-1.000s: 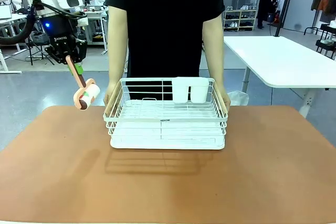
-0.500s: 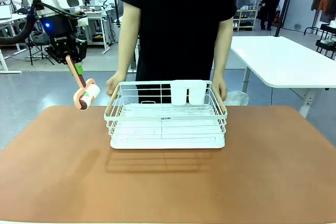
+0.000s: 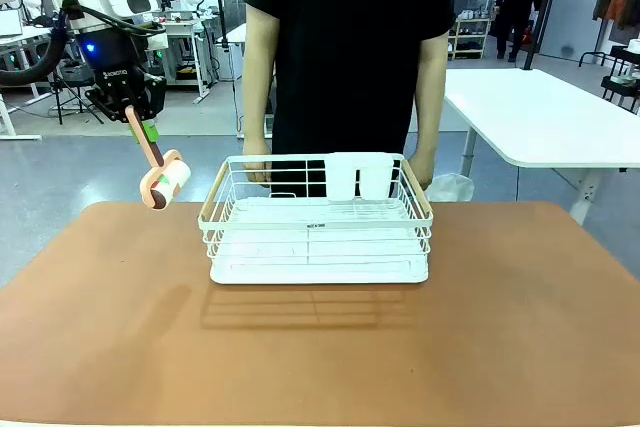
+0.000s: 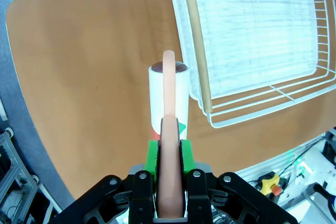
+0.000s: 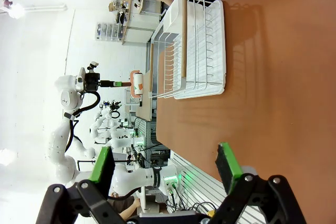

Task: Clean the table.
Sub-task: Place the Lint Roller down when the Dish drying rack is positioned in the middle of the table.

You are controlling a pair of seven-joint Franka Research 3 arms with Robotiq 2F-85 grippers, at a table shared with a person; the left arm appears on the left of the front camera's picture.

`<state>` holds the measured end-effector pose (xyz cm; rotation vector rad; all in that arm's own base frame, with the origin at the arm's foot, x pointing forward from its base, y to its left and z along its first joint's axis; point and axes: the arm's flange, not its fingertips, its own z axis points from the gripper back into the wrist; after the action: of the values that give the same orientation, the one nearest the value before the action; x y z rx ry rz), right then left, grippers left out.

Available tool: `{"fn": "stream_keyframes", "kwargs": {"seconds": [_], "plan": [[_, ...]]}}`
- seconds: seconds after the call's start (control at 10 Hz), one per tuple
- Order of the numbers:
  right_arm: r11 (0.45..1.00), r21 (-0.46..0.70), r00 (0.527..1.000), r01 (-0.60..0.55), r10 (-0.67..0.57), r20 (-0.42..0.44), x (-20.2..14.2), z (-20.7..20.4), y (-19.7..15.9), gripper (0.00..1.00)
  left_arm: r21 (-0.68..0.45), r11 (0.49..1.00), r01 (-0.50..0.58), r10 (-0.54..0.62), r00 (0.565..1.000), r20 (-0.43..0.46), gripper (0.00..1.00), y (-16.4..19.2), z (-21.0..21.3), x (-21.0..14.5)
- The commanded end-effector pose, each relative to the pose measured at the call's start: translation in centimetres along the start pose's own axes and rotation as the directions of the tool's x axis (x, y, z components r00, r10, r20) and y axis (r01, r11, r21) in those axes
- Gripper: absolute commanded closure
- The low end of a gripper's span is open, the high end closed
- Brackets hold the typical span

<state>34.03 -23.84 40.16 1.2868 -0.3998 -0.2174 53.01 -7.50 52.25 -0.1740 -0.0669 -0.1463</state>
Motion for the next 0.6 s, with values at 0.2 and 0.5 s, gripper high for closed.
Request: {"fn": "stream_keyframes", "kwargs": {"seconds": [0.2,0.5], "plan": [[1.000,0.014,1.000,-0.010,0.010,0.008,-0.3,-0.1,0.2,0.00,-0.004,1.000,0.000,0.000,1.000,-0.008,0.79,0.1,0.7,-0.1],[1.000,0.014,1.000,-0.010,0.010,0.008,-0.3,-0.1,0.2,0.00,-0.027,0.972,-0.233,0.233,0.972,0.002,0.79,0.2,0.1,1.4]]}}
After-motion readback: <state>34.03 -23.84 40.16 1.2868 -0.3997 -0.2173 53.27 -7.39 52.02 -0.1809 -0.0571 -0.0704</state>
